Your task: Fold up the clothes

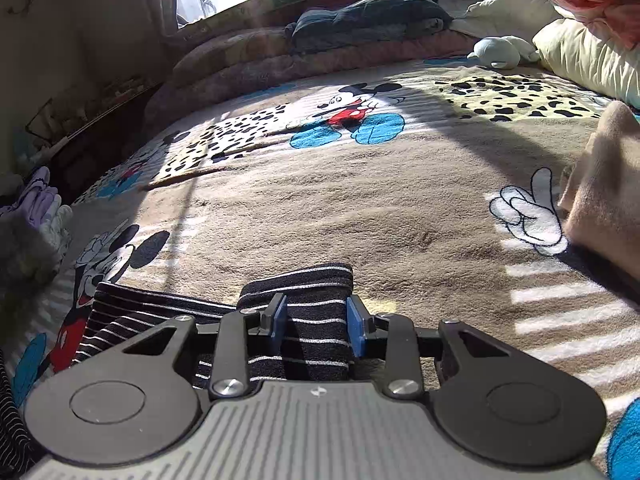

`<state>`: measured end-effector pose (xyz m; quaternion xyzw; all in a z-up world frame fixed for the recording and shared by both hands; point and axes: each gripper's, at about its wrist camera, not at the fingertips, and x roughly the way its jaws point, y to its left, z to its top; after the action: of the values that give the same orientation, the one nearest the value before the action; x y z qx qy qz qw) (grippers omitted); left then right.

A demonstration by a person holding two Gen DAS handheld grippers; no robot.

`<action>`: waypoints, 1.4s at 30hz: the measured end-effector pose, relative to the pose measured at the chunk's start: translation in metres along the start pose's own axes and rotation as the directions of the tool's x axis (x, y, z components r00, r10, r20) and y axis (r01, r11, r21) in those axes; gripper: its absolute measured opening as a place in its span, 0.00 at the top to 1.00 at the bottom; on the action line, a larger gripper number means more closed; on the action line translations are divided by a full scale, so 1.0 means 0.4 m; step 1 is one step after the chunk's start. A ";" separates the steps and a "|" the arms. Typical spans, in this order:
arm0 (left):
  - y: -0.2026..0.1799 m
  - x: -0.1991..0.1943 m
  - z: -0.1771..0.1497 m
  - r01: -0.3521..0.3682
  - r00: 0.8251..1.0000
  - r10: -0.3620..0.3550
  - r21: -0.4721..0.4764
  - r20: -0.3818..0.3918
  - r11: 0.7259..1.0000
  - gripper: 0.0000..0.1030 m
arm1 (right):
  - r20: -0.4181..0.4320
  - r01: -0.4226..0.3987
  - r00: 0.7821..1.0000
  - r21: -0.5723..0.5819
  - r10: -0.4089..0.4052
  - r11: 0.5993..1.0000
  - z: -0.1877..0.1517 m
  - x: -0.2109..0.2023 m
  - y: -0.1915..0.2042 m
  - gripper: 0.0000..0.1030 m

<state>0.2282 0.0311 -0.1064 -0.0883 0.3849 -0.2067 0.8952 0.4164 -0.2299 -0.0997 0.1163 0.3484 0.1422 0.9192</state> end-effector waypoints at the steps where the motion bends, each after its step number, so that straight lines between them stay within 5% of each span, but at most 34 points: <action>1: -0.001 0.000 0.000 -0.001 1.000 0.001 0.002 0.000 1.000 0.25 | 0.007 -0.002 1.000 0.000 0.002 1.000 0.000 -0.003 0.002 0.86; 4: -0.004 -0.002 -0.002 -0.004 1.000 0.004 0.004 0.003 1.000 0.25 | 0.031 -0.006 1.000 -0.001 0.006 1.000 0.002 -0.018 0.006 0.94; 14: -0.003 -0.002 -0.002 -0.012 1.000 0.012 0.008 0.014 1.000 0.25 | 0.187 0.034 0.982 0.017 -0.036 0.999 0.014 -0.176 -0.001 0.95; 24: 0.003 -0.013 -0.001 -0.026 0.999 0.026 0.006 0.037 1.000 0.25 | 0.333 0.118 0.930 0.132 -0.156 0.984 -0.007 -0.427 -0.115 0.95; 42: -0.050 -0.036 -0.059 -0.039 0.997 0.030 0.132 0.072 0.990 0.25 | 0.279 0.292 0.866 0.391 -0.415 0.873 -0.205 -0.623 -0.394 0.95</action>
<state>0.1960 0.0195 -0.1069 -0.0288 0.3401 -0.2132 0.9155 0.2110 -0.4530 -0.0574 0.2279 0.2117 -0.1161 0.9433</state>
